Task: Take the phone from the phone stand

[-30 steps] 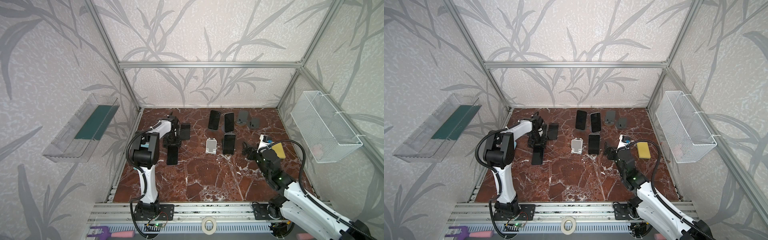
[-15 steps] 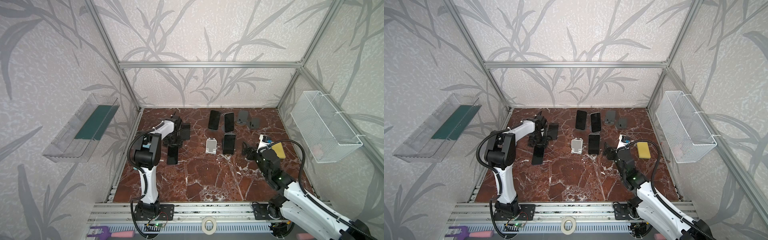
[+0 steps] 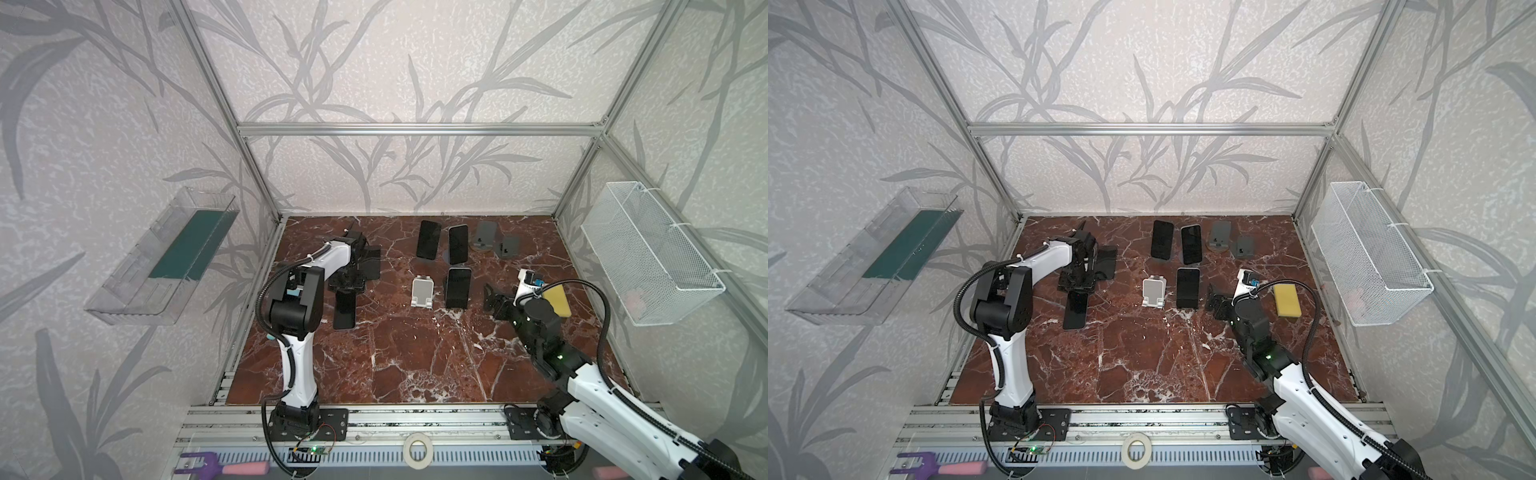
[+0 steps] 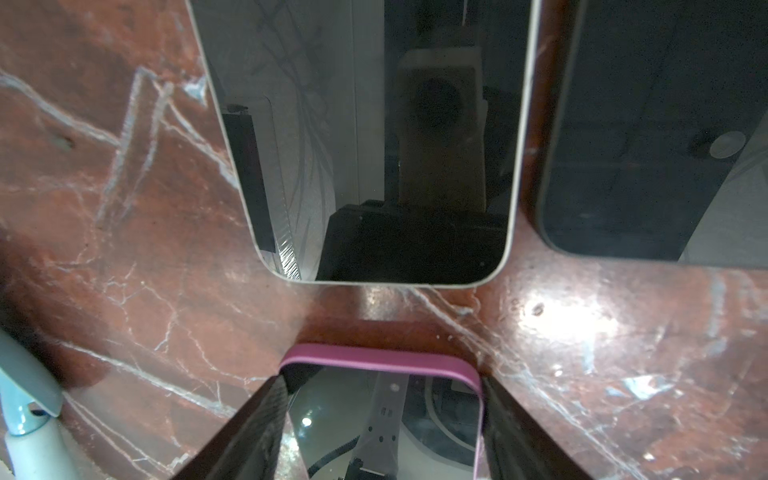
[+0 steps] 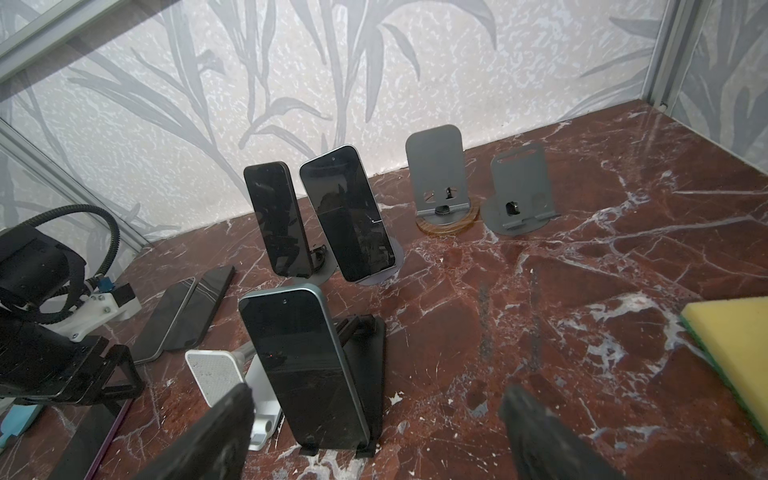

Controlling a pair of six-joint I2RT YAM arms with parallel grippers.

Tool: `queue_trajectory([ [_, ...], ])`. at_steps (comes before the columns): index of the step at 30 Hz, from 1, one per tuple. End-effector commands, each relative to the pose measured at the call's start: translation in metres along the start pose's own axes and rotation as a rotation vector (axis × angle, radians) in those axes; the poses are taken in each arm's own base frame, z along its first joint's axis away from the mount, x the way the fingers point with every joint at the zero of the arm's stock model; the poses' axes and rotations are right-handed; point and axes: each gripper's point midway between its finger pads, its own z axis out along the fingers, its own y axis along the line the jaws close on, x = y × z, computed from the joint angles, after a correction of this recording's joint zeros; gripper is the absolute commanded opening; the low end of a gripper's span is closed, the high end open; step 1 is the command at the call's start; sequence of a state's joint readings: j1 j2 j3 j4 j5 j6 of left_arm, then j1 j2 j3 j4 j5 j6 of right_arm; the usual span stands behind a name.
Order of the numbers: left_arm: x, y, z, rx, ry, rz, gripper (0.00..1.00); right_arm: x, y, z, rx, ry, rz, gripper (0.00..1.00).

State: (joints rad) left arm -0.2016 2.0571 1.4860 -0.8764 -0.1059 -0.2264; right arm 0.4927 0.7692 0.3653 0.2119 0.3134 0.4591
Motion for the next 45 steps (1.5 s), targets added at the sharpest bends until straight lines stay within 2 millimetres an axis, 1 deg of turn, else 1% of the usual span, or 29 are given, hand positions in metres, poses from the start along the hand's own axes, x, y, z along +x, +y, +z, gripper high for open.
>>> queue_trajectory([
  [1,-0.009,0.0,0.01,-0.002,-0.014,-0.032,0.73,-0.006,0.003,-0.001,-0.006,-0.022,0.0,0.92],
  [6,-0.015,-0.002,0.011,0.004,-0.024,-0.033,0.73,-0.006,0.003,-0.001,-0.006,-0.023,0.0,0.92],
  [10,-0.014,-0.004,0.011,0.017,-0.022,-0.04,0.73,-0.008,0.002,-0.002,-0.002,-0.029,0.0,0.93],
  [12,-0.015,-0.006,0.005,0.03,-0.034,-0.04,0.73,-0.008,0.001,-0.002,0.0,-0.029,0.0,0.92],
  [14,-0.017,-0.006,-0.008,0.047,-0.062,-0.043,0.74,-0.006,0.001,-0.001,-0.001,-0.024,-0.001,0.92],
  [16,-0.021,-0.006,-0.026,0.07,-0.097,-0.047,0.74,-0.006,0.002,-0.001,-0.001,-0.023,0.002,0.92],
  [20,-0.026,-0.013,-0.071,0.163,-0.183,-0.046,0.74,-0.005,0.002,0.0,-0.001,-0.019,0.002,0.92],
  [24,-0.025,-0.021,-0.115,0.261,-0.275,-0.04,0.72,-0.005,-0.001,0.0,0.01,-0.025,0.003,0.92],
  [25,-0.025,-0.022,-0.123,0.275,-0.301,-0.038,0.71,-0.005,-0.001,0.0,0.013,-0.025,0.003,0.92],
  [26,-0.023,-0.024,-0.134,0.283,-0.345,-0.032,0.7,-0.004,-0.002,0.0,0.016,-0.026,0.002,0.92],
  [27,-0.022,-0.027,-0.142,0.286,-0.386,-0.019,0.7,-0.005,-0.003,0.0,0.019,-0.028,0.003,0.92],
  [30,-0.019,-0.037,-0.183,0.287,-0.597,0.031,0.7,-0.005,-0.005,-0.001,0.03,-0.034,0.0,0.93],
  [32,-0.019,-0.042,-0.216,0.29,-0.765,0.044,0.71,-0.005,-0.007,-0.001,0.041,-0.04,0.002,0.93],
  [35,-0.013,-0.036,-0.265,0.325,-0.971,0.01,0.72,-0.004,-0.01,-0.001,0.05,-0.044,0.005,0.92],
  [38,-0.003,-0.024,-0.303,0.384,-1.141,-0.046,0.76,-0.005,-0.01,0.0,0.052,-0.048,-0.008,0.92],
  [41,0.009,-0.01,-0.332,0.422,-1.259,-0.104,0.77,-0.007,-0.004,-0.001,0.021,-0.057,-0.036,0.91],
  [45,0.019,0.003,-0.351,0.446,-1.354,-0.156,0.82,-0.008,-0.008,0.001,0.05,-0.061,-0.047,0.91],
])
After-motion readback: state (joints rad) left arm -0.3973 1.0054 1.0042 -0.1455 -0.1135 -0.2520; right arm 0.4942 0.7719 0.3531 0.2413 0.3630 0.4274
